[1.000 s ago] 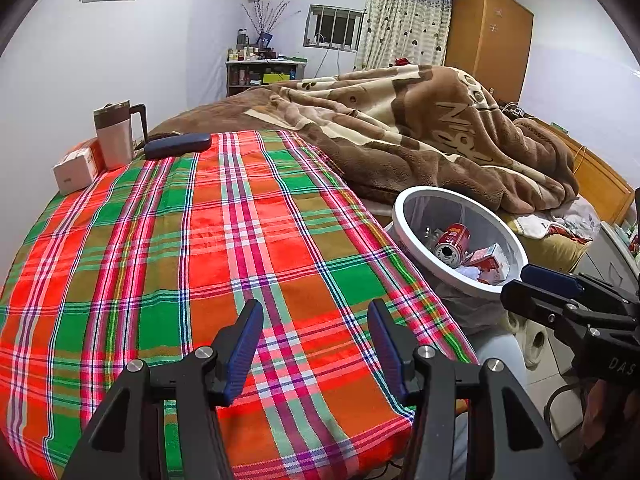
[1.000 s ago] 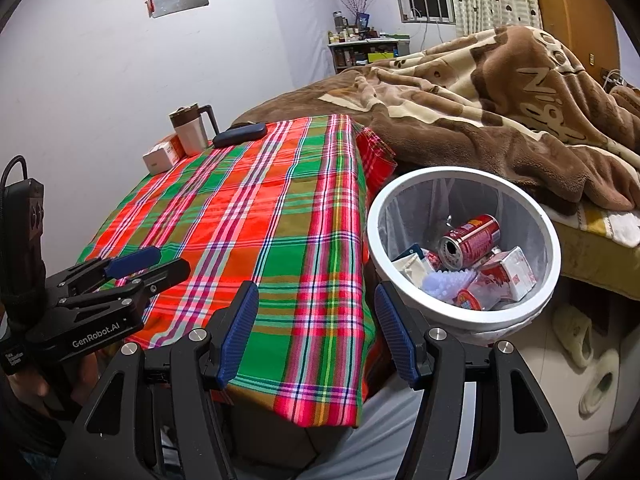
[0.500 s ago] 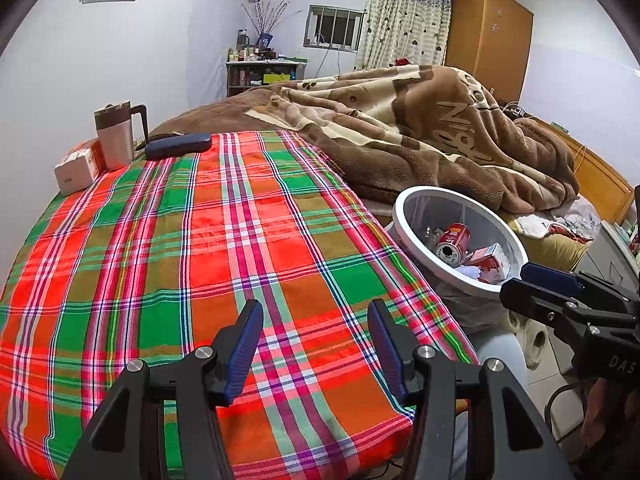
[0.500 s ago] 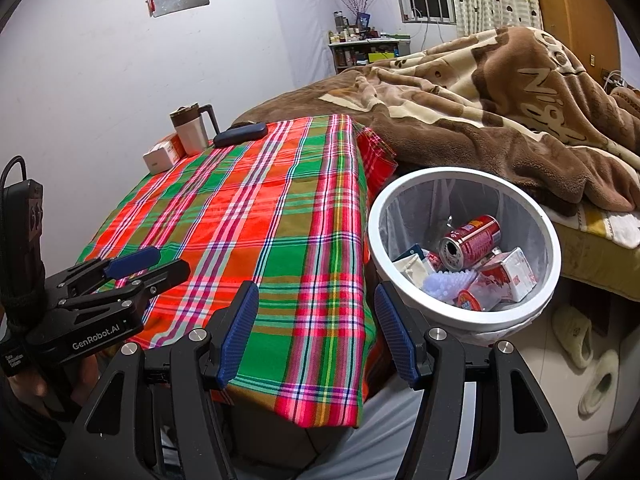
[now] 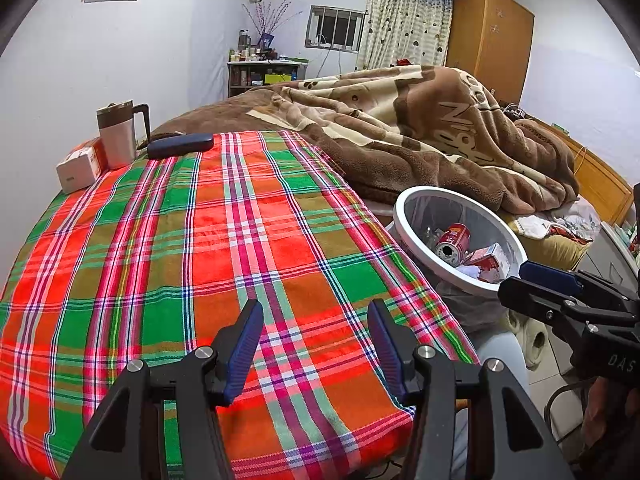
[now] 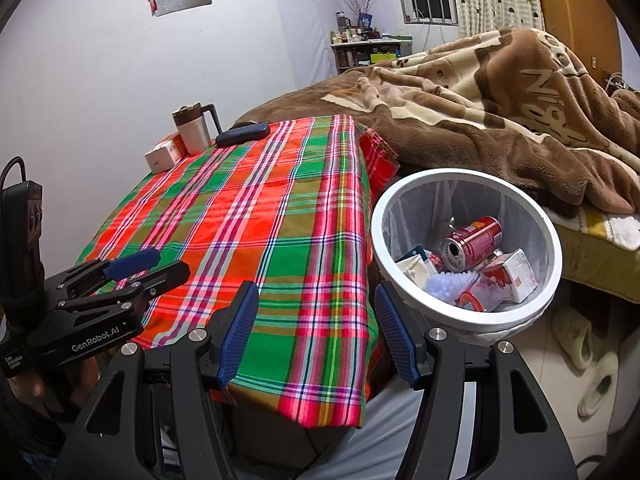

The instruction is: Collect trash

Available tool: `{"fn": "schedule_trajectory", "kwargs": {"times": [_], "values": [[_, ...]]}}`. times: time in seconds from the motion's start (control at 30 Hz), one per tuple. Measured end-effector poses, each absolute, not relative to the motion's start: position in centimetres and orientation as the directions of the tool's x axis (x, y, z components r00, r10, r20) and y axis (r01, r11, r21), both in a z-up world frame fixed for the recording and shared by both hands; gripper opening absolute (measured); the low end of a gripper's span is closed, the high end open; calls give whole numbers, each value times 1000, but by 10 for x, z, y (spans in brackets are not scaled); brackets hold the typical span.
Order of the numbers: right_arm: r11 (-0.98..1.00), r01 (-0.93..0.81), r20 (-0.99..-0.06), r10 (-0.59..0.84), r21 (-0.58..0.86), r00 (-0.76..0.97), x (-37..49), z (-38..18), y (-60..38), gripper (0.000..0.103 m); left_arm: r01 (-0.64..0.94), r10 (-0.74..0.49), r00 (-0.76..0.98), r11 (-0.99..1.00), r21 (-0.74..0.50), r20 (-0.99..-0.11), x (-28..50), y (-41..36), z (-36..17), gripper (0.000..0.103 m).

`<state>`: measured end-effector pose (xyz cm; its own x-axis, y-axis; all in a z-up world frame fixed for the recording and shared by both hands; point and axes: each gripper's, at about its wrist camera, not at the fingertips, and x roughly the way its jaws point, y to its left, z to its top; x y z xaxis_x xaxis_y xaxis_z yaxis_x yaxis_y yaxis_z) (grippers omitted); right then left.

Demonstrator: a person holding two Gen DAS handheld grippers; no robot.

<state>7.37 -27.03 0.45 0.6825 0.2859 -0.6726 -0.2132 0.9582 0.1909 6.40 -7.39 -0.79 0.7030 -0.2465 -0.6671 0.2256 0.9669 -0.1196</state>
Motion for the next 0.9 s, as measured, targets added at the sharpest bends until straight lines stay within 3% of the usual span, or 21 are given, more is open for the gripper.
{"fn": "schedule_trajectory", "kwargs": {"times": [0.9], "values": [[958,-216,-670,287,190,684,74,6,-268,62,198,-214,719,975,-100,-661,54,-71,-4,54]]}}
